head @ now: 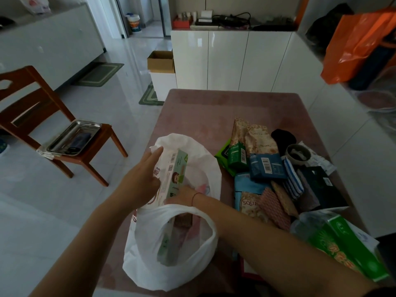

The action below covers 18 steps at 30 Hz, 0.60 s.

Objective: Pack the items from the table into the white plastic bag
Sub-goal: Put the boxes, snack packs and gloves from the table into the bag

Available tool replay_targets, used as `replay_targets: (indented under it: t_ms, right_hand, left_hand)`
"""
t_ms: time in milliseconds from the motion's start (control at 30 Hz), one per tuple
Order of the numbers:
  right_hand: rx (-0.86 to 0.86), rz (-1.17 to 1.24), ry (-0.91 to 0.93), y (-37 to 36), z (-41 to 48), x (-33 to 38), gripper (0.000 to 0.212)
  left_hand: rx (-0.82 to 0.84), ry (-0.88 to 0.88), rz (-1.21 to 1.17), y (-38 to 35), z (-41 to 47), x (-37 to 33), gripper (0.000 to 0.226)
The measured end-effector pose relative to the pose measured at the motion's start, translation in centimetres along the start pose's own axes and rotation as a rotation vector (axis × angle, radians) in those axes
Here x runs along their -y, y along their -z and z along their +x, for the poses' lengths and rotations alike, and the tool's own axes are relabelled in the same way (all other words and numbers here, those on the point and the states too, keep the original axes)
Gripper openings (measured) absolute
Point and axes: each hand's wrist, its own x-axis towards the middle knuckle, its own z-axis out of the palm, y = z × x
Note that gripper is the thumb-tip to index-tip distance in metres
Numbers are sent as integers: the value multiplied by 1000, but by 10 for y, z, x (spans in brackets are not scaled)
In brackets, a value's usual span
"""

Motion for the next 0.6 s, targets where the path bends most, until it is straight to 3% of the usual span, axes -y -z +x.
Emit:
replay_targets:
  t_ms: [67,100,167,233,300,333,400,433,500,600]
  right_hand:
    - [-82,224,-15,4,2,-4,38]
    - [-169,289,22,10,-3,-7,43]
    - [-458,335,181,31,-21,-20,34]
    - [-809,244,315,54,-41,-50,27]
    - [-988,17,221,71,-59,-95,42]
    - [-930,-85,58,76,-69,-120,61]
    - [-656,-209,-305,75,-81,-170,99]
    - [-579,-245,-398,70,-86,-190,110]
    - [-612,-240,-399,61,-89,-217,117]
    - [-751,-163,-343,61,-87,-231,104]
  left_hand:
    - [-6,-10,-53,1,-1,1,76]
    - [2,-12,-70,2,-3,3,76]
    - [8,0,-58,2,-4,7,77]
    - [28,21,-51,1,-4,10,78]
    - [42,15,-57,2,-6,10,77]
    - [44,21,-63,1,-5,9,77]
    - [50,31,-60,-1,-3,7,77]
    - [45,29,-56,-3,-2,6,77]
    - [30,15,-47,-6,0,5,77]
    - [34,7,-34,-11,3,2,77]
